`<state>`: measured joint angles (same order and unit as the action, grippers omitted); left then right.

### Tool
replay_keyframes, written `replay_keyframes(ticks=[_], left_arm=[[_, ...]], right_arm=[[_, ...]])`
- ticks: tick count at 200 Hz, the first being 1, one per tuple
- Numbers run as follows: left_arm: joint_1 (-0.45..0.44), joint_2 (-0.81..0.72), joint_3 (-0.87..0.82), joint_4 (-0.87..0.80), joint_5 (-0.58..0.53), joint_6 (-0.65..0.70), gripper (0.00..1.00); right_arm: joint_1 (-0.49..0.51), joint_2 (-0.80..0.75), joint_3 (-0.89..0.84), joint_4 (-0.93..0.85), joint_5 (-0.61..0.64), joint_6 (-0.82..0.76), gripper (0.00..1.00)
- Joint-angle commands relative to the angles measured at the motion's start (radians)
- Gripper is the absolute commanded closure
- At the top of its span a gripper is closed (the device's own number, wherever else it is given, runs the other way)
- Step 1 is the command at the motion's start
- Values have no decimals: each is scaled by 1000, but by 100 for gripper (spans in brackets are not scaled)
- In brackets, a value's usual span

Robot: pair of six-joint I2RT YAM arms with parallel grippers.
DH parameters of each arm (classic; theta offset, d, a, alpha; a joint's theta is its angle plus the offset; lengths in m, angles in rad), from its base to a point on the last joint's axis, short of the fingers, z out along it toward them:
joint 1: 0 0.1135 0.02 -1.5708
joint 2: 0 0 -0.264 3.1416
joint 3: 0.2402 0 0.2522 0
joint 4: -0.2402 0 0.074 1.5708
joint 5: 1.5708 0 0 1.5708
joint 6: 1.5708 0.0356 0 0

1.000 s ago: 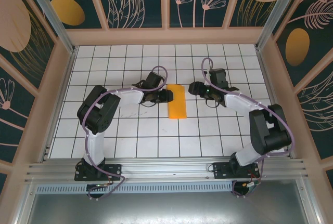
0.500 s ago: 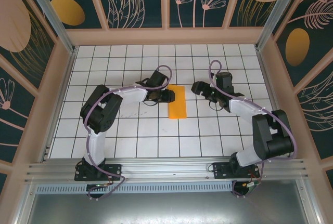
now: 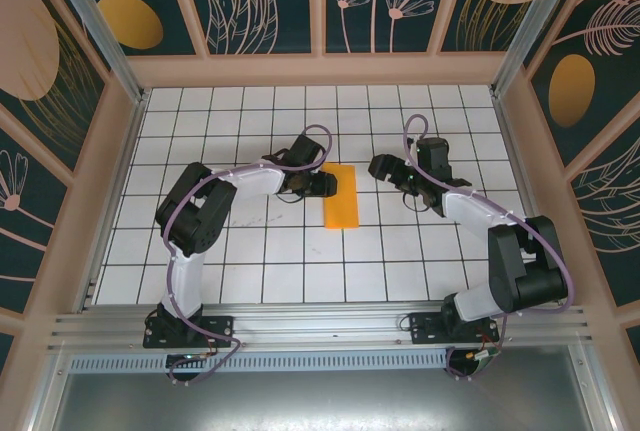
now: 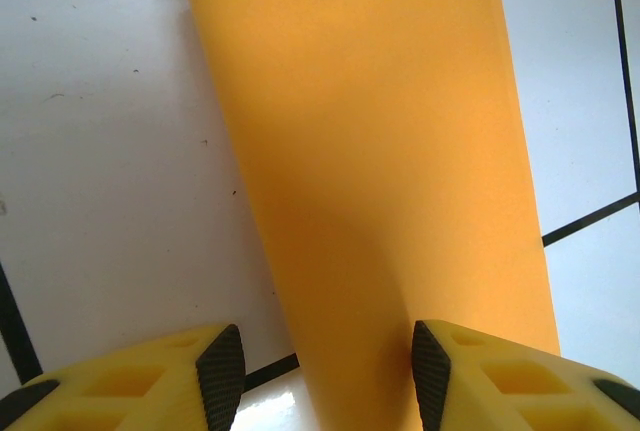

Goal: Fold a paper plane with a square sheet of paper (fold left side to right side)
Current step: First fold in half a square sheet of paper at the center of the table.

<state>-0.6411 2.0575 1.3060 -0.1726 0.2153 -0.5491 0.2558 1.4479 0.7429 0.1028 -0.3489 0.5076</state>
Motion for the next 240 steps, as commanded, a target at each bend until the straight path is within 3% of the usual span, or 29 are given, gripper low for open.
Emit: replay_keyframes(ticks=[1, 240], left_arm=[[-34, 110, -4, 15, 24, 24, 48], [-47, 150, 44, -41, -3, 57, 48]], right_arm=[[-7, -25, -7, 22, -16, 5, 16], [-7, -23, -6, 16, -33, 0, 15]])
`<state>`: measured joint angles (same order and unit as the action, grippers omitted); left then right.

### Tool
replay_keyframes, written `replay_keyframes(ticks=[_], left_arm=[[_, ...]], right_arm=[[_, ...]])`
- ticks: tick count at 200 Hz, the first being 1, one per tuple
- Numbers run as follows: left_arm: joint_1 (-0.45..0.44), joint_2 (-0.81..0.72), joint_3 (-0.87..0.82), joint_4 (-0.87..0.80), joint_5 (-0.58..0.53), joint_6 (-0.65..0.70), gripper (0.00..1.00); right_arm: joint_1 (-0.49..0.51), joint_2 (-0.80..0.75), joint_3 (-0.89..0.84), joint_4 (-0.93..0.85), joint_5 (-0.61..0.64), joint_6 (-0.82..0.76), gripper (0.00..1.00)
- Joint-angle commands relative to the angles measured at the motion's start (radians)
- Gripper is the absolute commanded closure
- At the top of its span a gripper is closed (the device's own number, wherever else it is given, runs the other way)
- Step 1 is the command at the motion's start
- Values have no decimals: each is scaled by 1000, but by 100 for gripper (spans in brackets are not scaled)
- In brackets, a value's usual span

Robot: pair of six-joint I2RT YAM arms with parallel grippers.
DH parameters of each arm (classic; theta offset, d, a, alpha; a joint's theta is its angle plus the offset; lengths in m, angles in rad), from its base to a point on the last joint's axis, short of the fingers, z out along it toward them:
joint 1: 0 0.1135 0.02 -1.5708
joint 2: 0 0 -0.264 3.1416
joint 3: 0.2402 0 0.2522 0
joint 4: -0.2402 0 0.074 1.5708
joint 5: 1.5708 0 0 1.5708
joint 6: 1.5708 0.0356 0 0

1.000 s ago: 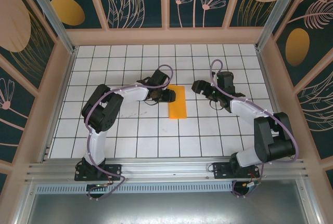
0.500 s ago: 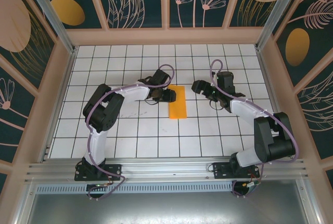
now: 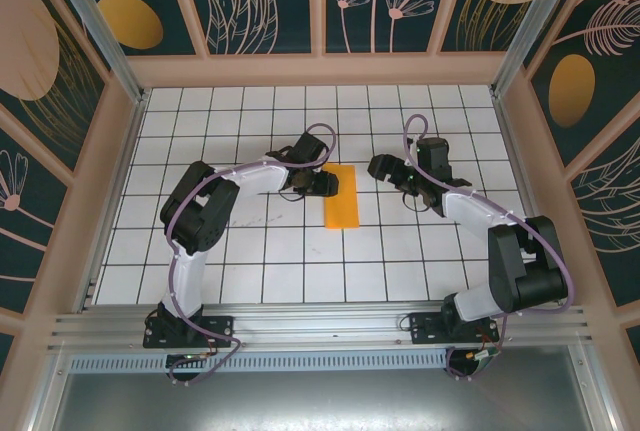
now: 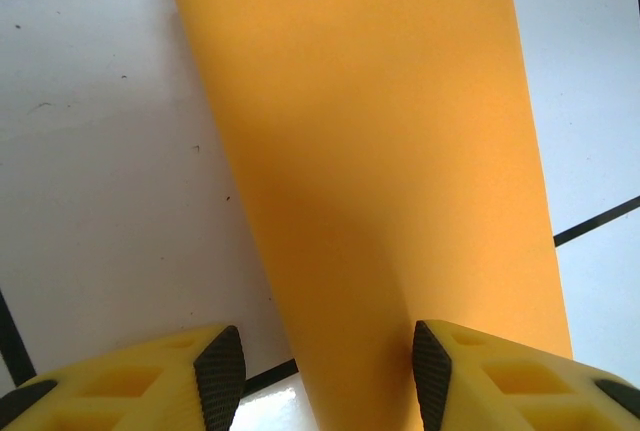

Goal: Fold a paper plane with a square sheet of paper (fold left side to right side)
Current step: First fold in half a square sheet of paper at the center of the table.

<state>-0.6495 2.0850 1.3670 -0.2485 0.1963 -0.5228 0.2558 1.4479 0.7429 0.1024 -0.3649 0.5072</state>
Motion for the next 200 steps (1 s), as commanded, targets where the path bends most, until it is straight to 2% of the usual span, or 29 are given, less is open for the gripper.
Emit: replay_keyframes(ticks=[1, 200], left_arm=[[-38, 122, -17, 34, 16, 30, 48], [-38, 114, -15, 27, -8, 41, 47]], right_arm=[[-6, -23, -5, 16, -18, 1, 15], [2, 17, 6, -2, -59, -12, 16]])
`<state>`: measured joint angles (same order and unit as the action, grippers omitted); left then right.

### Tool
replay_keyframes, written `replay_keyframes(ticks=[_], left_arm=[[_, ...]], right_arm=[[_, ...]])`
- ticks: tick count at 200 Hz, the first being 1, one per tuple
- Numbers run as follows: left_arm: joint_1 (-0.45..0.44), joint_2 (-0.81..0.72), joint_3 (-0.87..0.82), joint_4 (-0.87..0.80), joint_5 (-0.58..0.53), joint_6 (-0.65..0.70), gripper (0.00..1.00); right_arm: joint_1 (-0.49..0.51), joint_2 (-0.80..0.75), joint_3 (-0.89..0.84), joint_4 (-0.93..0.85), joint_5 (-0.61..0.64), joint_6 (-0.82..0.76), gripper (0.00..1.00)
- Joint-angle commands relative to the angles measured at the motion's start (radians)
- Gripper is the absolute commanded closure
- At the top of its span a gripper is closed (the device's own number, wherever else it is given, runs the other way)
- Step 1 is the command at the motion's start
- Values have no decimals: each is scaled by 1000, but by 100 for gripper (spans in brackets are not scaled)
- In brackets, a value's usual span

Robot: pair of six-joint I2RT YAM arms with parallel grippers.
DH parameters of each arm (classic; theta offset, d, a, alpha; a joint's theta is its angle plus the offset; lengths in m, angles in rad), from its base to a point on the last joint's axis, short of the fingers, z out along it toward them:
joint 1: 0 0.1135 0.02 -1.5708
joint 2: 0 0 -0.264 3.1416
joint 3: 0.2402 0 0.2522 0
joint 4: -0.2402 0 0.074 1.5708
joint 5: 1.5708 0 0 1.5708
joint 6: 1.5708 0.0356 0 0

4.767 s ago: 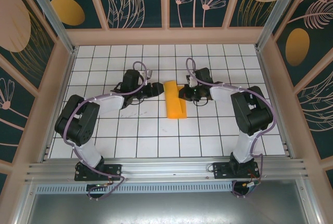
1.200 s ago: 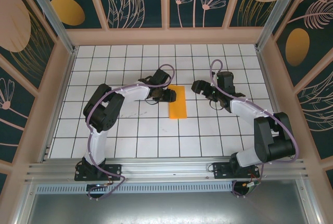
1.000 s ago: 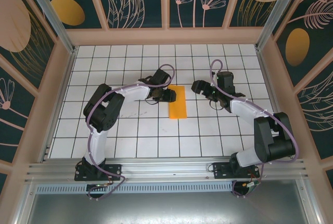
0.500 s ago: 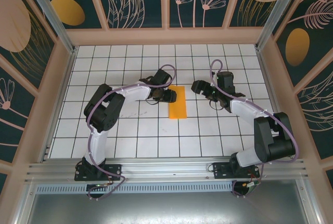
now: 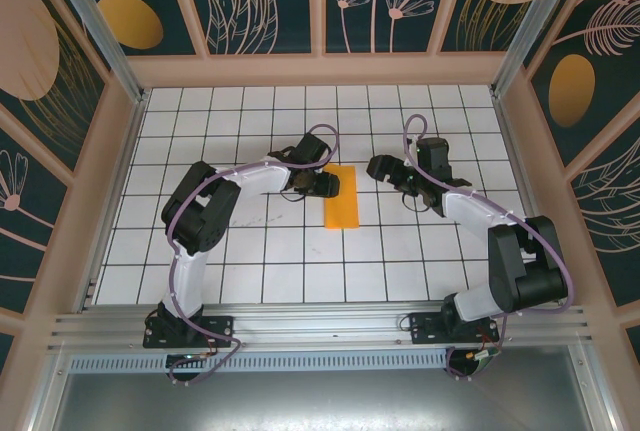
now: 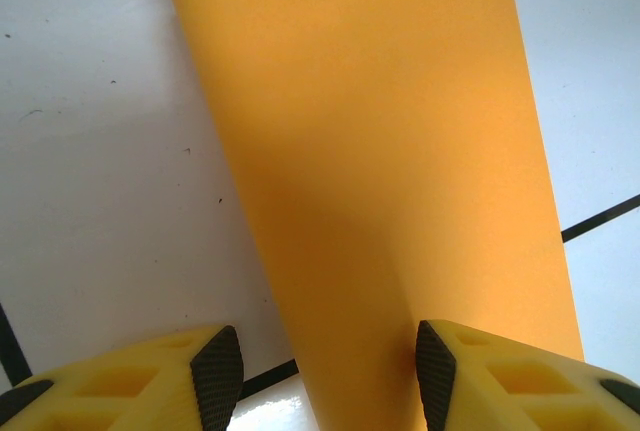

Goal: Fold a paper plane with a square sheet of paper (fold left side to right side)
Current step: First fold in half a square sheet of paper at the center of the table.

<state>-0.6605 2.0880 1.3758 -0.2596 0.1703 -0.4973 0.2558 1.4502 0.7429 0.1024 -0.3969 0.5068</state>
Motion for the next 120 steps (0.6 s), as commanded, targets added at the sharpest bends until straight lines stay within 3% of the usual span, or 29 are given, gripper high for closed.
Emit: replay_keyframes(ticks=[1, 45, 65, 120], left_arm=[[-27, 112, -24, 39, 18, 16, 47], [-27, 106, -30, 40, 14, 15, 47], [-27, 106, -30, 39, 14, 16, 47], [-28, 107, -32, 40, 11, 13, 47]], right_arm=[[2, 15, 6, -2, -28, -13, 16], [10, 35, 16, -11, -42, -20, 17], [20, 60, 30, -15, -82, -25, 22], [104, 222, 96, -26, -117, -31, 78]])
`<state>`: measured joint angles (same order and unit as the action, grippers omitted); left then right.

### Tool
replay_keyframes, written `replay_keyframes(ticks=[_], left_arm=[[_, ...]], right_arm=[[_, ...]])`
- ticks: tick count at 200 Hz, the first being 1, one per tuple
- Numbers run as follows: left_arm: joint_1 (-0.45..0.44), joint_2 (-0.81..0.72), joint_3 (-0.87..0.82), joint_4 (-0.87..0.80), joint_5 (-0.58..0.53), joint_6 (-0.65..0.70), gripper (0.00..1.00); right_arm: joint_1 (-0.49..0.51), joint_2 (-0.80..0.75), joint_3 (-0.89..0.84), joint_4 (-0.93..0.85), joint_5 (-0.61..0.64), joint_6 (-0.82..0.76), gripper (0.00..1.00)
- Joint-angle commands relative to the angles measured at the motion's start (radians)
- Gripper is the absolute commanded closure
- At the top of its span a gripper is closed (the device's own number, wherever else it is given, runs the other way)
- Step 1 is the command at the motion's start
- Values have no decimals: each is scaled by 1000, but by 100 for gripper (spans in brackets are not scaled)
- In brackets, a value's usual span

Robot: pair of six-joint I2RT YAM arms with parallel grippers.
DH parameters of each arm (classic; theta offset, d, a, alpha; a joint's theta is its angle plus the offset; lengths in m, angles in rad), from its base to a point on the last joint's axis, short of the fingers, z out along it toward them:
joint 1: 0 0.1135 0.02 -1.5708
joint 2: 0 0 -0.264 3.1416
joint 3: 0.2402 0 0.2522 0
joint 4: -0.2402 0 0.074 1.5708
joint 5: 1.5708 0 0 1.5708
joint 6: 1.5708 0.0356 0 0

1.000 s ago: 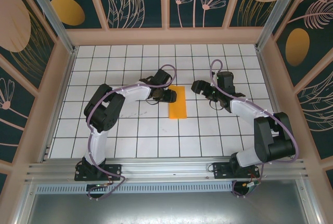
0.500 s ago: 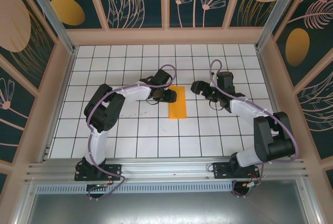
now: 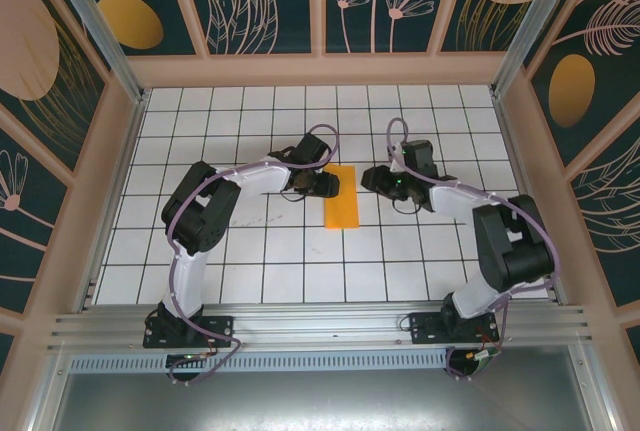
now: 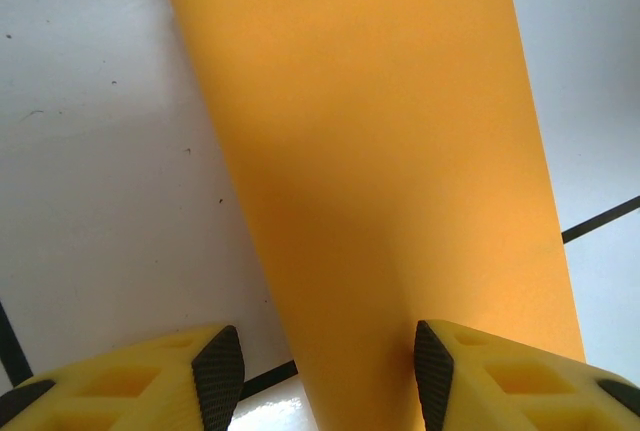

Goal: Fold a paper plane with a square sheet of paper (fold left side to right side)
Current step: Hold the square sheet of paper at the center of the table.

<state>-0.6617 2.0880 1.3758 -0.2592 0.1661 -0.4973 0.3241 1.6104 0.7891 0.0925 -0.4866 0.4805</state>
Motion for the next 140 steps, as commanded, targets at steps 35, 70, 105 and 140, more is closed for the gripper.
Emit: replay_keyframes(ticks=[35, 70, 105, 140], left_arm=[[-27, 104, -35, 40, 10, 11, 47], [-27, 103, -37, 41, 7, 9, 47], [-27, 101, -37, 42, 9, 9, 47], [-27, 96, -40, 47, 7, 9, 47]], right_arm=[[71, 148, 105, -49, -4, -11, 94], [83, 199, 133, -93, 21, -24, 96], [92, 229, 143, -126, 53, -41, 96], [101, 250, 151, -167, 96, -59, 96]])
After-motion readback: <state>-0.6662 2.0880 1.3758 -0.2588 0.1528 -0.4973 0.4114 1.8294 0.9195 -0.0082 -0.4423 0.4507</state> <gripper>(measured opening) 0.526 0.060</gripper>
